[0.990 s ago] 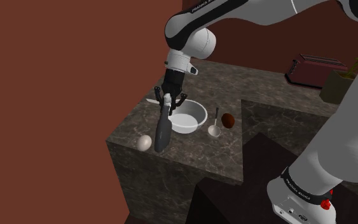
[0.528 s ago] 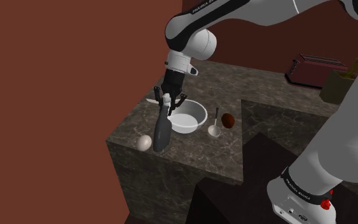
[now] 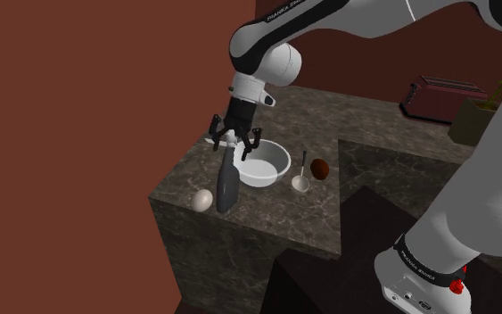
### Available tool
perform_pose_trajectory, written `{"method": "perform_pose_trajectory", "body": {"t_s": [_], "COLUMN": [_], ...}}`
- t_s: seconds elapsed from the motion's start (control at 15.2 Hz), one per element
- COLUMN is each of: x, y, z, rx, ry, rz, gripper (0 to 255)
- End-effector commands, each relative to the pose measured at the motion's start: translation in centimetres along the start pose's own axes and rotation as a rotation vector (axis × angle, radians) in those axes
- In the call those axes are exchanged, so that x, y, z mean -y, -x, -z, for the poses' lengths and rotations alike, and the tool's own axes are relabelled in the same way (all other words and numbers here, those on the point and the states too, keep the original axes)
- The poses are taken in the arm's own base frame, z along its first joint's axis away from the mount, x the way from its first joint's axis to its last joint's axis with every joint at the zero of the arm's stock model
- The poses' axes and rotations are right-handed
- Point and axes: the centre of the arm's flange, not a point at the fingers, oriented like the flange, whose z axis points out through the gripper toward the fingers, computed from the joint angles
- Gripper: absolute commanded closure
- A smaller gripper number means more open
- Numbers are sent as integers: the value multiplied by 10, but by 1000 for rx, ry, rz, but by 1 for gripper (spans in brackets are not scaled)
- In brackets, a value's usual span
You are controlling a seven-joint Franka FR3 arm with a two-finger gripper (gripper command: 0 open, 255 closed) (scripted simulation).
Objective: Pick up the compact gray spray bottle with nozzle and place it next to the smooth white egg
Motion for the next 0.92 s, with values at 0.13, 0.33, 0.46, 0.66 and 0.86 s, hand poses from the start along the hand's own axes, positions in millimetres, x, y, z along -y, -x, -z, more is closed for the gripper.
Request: {"method": "perform_pose_trajectory", "body": {"t_s": [0.13, 0.33, 0.46, 0.66, 0.86], "x": [-14, -11, -11, -11, -11], "y": [-13, -15, -15, -15, -15], "z": [-24, 13, 13, 13, 13], "rx": [62, 62, 62, 62, 62], "ry": [101, 101, 101, 101, 101], "rz": [-8, -8, -8, -8, -8], "gripper": [0, 0, 0, 0, 0]}}
